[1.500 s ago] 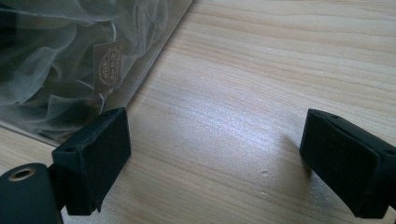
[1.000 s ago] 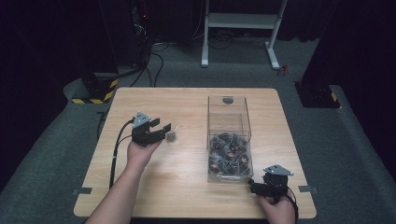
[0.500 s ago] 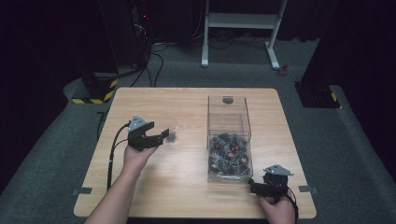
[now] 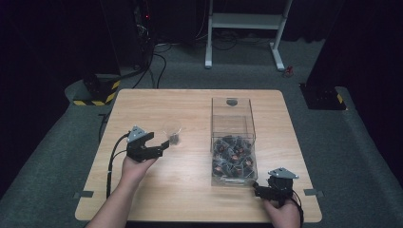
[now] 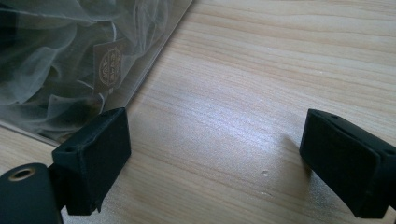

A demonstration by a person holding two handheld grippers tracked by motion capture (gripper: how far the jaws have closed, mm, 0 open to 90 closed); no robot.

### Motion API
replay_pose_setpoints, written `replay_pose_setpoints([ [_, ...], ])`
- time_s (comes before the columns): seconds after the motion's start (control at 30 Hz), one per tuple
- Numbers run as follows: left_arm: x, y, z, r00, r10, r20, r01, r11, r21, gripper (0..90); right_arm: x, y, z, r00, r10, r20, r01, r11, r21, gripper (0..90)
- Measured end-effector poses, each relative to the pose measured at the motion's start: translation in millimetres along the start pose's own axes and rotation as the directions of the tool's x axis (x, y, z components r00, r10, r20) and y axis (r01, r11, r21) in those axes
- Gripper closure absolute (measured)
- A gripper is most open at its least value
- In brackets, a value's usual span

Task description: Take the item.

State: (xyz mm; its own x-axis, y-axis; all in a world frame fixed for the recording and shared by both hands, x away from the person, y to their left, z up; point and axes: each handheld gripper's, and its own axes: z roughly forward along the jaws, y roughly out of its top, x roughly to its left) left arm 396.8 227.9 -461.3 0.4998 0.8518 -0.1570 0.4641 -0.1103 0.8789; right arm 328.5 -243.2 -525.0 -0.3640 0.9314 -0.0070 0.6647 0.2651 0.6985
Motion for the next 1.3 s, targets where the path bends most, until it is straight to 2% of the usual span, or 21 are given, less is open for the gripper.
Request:
replay_pose_setpoints([
  [0.13, -0.2, -8.9, -4.0, 1.0, 0.002, 0.002, -0.002, 0.9999, 0.016, 20.4, 0.0, 0.0, -0.1, 1.0, 0.0, -0.001, 0.0, 1.0, 0.001, 8.5],
  [0.17, -3.1, -11.3, -3.7, 0.9993, -0.037, 0.011, 0.037, 0.9993, 0.005, 20.4, 0.0, 0.0, -0.1, 1.0, 0.0, -0.002, 0.0, 1.0, 0.002, 8.5],
  [0.2, -0.2, -13.7, -5.8, 1.0, 0.006, 0.006, -0.006, 0.9996, 0.026, 20.4, 0.0, 0.0, -0.1, 1.0, 0.0, -0.001, 0.0, 1.0, 0.001, 8.5],
  [0.23, -3.5, -16.1, -4.8, 0.9993, -0.037, 0.008, 0.037, 0.9993, 0.005, 20.5, 0.0, 0.0, -0.1, 1.0, 0.0, -0.001, 0.0, 1.0, 0.001, 8.5],
  [0.27, -8.7, -19.7, -2.2, 0.994, -0.109, 0.006, 0.11, 0.9931, -0.043, 20.5, 0.0, 0.0, 0.0, 1.0, 0.0, 0.0, 0.0, 1.0, 0.0, 8.6],
  [0.3, -7.5, -21.5, -3.1, 0.9961, -0.088, 0.003, 0.088, 0.9956, -0.03, 20.6, 0.0, 0.0, -0.1, 1.0, 0.0, -0.001, 0.0, 1.0, 0.001, 8.6],
  [0.33, -0.6, -24.1, -8.8, 0.9998, 0.017, 0.002, -0.017, 0.9987, 0.047, 20.7, 0.0, 0.0, 0.0, 1.0, 0.0, 0.0, 0.0, 1.0, 0.0, 8.6],
  [0.63, -0.5, -53.2, -11.6, 0.9997, 0.024, -0.003, -0.023, 0.9928, 0.117, 20.9, 0.0, 0.0, -0.1, 1.0, -0.001, -0.001, 0.001, 1.0, 0.001, 8.6],
  [0.77, 0.8, -66.4, -12.7, 0.9992, 0.038, -0.014, -0.035, 0.9863, 0.161, 21.0, 0.0, 0.0, -0.1, 1.0, -0.001, -0.001, 0.001, 1.0, 0.001, 8.6],
  [0.9, -0.8, -76.2, -12.5, 0.9986, 0.05, -0.014, -0.046, 0.9768, 0.209, 21.0, 0.2, -0.1, -0.3, 1.0, 0.0, 0.0, 0.0, 1.0, 0.001, 8.7],
  [1.0, -3.4, -76.7, -14.0, 0.9974, 0.07, -0.019, -0.064, 0.977, 0.203, 21.0, 0.4, -0.1, -0.3, 1.0, 0.002, 0.0, -0.002, 1.0, 0.002, 8.8],
  [1.17, -5.8, -79.8, -10.3, 0.9949, 0.096, -0.029, -0.087, 0.9656, 0.245, 19.8, 0.5, -0.2, -0.5, 1.0, 0.002, 0.001, -0.002, 1.0, 0.004, 8.8],
  [1.2, -9.3, -80.8, -8.4, 0.9916, 0.122, -0.043, -0.106, 0.9577, 0.267, 19.1, 0.5, -0.2, -0.4, 1.0, 0.003, 0.0, -0.003, 1.0, 0.002, 8.8],
  [1.23, -9.3, -80.8, -8.4, 0.9916, 0.122, -0.043, -0.106, 0.9577, 0.267, 19.1, 0.5, -0.2, -0.4, 1.0, 0.003, 0.0, -0.003, 1.0, 0.002, 8.8],
  [1.3, -13.9, -81.8, -7.3, 0.9859, 0.159, -0.051, -0.139, 0.9509, 0.276, 18.9, 0.5, -0.3, -0.4, 1.0, 0.003, 0.0, -0.003, 1.0, 0.002, 8.8],
])
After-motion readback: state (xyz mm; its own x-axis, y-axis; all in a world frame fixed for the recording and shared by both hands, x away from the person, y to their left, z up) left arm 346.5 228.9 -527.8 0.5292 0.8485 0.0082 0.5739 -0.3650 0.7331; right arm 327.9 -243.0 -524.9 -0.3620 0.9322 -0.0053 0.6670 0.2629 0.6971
